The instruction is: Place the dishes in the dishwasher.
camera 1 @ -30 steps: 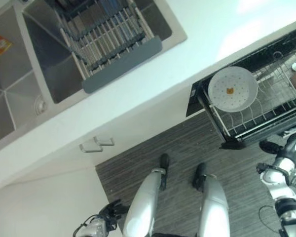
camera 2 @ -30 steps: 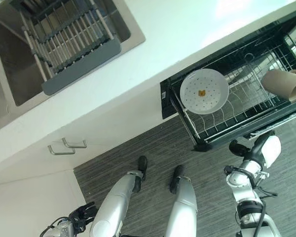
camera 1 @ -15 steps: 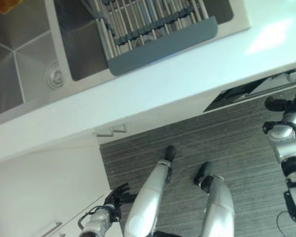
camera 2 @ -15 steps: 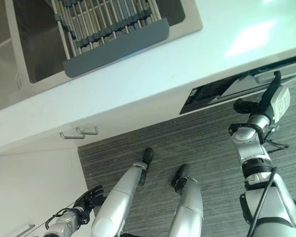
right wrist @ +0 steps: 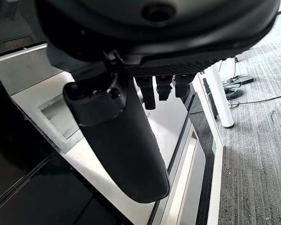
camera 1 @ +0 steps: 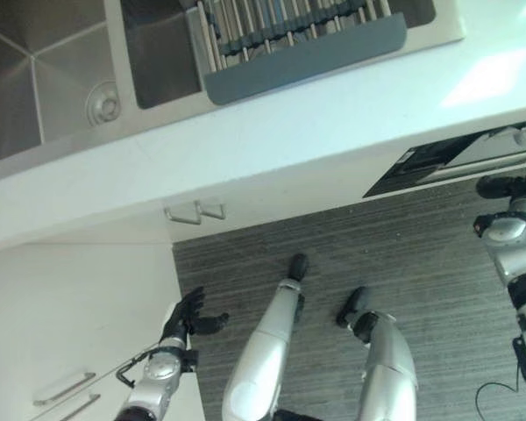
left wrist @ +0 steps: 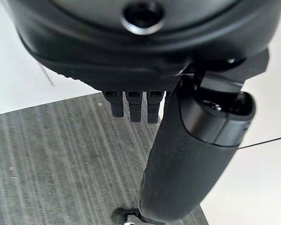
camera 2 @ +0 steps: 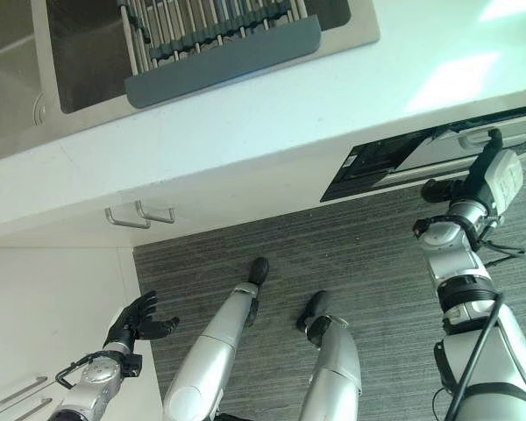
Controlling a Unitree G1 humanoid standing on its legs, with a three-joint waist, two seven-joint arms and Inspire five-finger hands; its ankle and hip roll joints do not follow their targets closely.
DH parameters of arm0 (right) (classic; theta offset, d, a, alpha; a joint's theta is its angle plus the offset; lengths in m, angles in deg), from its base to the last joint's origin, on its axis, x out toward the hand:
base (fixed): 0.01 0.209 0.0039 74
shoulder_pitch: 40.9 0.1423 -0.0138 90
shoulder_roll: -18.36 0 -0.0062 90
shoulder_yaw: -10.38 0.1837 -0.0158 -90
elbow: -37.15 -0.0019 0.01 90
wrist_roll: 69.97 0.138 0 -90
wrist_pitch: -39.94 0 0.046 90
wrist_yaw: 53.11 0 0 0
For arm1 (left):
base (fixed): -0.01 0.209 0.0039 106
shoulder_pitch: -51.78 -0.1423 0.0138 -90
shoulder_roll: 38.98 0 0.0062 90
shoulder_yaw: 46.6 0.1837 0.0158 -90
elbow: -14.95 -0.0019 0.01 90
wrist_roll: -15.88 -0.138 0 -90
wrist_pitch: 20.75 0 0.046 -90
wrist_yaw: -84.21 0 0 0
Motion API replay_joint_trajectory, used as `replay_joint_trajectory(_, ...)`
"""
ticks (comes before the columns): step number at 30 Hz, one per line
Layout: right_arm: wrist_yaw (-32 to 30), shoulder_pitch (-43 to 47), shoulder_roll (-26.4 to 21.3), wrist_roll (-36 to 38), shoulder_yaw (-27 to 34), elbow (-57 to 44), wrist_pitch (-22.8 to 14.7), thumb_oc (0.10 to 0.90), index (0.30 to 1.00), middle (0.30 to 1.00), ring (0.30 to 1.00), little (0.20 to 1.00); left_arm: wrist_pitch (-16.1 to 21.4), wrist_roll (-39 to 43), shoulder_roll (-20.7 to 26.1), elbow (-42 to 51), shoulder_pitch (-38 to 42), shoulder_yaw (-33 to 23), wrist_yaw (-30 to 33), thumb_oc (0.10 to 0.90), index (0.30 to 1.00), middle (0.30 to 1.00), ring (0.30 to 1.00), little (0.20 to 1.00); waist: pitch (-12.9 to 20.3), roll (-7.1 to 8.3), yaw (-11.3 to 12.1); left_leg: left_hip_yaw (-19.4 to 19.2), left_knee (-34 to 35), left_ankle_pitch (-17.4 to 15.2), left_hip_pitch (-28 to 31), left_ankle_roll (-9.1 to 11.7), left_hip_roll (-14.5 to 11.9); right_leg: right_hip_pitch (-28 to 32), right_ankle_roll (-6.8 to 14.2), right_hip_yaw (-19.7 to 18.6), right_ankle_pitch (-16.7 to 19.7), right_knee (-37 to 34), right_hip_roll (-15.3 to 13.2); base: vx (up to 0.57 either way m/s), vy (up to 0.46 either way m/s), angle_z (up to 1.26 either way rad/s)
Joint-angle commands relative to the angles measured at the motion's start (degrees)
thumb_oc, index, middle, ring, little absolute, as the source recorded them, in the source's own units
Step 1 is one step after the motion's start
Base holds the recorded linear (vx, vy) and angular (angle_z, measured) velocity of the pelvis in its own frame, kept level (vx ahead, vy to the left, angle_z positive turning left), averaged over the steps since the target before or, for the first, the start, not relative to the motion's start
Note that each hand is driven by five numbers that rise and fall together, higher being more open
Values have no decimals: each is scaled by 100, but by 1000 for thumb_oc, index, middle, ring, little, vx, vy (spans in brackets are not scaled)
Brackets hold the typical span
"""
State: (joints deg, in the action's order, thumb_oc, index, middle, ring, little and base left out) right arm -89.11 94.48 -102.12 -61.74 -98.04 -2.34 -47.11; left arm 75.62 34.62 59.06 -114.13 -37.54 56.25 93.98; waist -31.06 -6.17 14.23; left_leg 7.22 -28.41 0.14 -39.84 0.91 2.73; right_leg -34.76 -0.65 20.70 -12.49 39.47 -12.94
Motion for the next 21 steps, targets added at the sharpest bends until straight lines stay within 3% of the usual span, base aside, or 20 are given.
replay_joint_trajectory(1,-148,2096,-391,-1053,-724,-1385,-1720,800,900,900,900,900,151,-219,543,131,-329,-47,325,800,900,900,900,900,127,70,759,-233,895,60,451,-249,-142,877,190,-198,-551,504,-39,-12,-69,1)
replay_joint_trajectory(4,-62,2059,-221,-894,-749,-1332,-1510,800,900,900,900,900,333,85,485,-79,-372,-238,258,800,900,900,900,900,127,107,773,-224,1021,83,669,-203,-182,1091,185,-178,-597,395,-11,-8,-59,3)
replay_joint_trajectory(7,115,1514,11,-658,-494,-1320,-1395,800,900,900,900,900,373,783,327,-172,-370,-506,-241,800,900,900,900,900,127,139,719,-208,1122,66,982,-164,-201,1397,199,-191,-626,188,25,19,-38,7)
replay_joint_trajectory(10,236,25,568,-429,131,-1299,-1564,800,900,900,900,900,64,1679,-38,-138,-453,-794,-1226,800,900,900,900,900,127,110,567,-146,1122,-103,1564,-124,-279,2056,242,-157,-601,-312,81,50,-29,9)
replay_joint_trajectory(12,305,-501,731,-341,262,-1375,-1543,800,900,900,900,900,-135,2055,-200,-104,-530,-847,-1519,800,900,900,900,900,127,73,480,-117,1122,-157,1763,-94,-320,2298,250,-135,-565,-563,125,45,11,19)
replay_joint_trajectory(14,222,-1227,1015,-227,404,-1532,-1604,800,900,900,900,900,-436,2326,-449,-146,-567,-961,-1821,800,900,900,900,900,127,-45,300,-139,1122,-106,1982,-88,-418,2589,222,-84,-331,-936,235,-25,78,-1)
replay_joint_trajectory(16,459,-2124,1203,231,685,-1631,-1753,800,900,900,900,900,-594,2190,-580,-226,-682,-1043,-1977,800,900,900,900,900,295,-19,70,-216,1122,-215,2203,-31,-514,2902,252,-90,-190,-1371,329,36,49,1)
replay_joint_trajectory(19,1507,-3269,1441,1244,1161,-1544,-1807,800,900,900,900,900,-670,2238,-683,-240,-901,-1176,-2217,800,900,900,900,900,608,22,-323,-462,1122,-389,2491,76,-690,3303,297,-118,-10,-2005,438,48,17,-23)
replay_joint_trajectory(21,1906,-3934,1742,1514,1374,-1388,-1906,800,900,900,900,900,-892,2100,-704,-122,-1013,-1251,-2419,800,900,900,900,900,843,91,-584,-599,1122,-478,2654,126,-756,3410,347,-207,101,-2228,460,-12,-50,-45)
